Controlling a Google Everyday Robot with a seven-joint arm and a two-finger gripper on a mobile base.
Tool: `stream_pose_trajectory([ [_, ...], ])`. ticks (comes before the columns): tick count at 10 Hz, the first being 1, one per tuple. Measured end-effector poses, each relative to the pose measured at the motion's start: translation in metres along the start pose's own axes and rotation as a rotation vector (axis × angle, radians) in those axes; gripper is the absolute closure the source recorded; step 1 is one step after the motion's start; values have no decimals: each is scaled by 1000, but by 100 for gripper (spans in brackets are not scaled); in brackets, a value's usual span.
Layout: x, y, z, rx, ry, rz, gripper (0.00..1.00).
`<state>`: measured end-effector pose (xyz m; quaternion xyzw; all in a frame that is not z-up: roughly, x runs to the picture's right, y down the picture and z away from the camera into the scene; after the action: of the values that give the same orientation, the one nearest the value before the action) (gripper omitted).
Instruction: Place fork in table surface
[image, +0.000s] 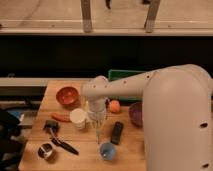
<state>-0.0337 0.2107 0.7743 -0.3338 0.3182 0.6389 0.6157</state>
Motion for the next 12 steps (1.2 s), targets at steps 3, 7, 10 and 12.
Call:
stream_pose_trajectory([
  [3, 6, 6, 14, -13, 42, -10, 90],
  [7, 10, 7, 20, -22, 68, -8, 48],
  [10, 10, 9, 22, -25, 78, -12, 39],
  [12, 10, 6, 18, -21, 73, -11, 39],
])
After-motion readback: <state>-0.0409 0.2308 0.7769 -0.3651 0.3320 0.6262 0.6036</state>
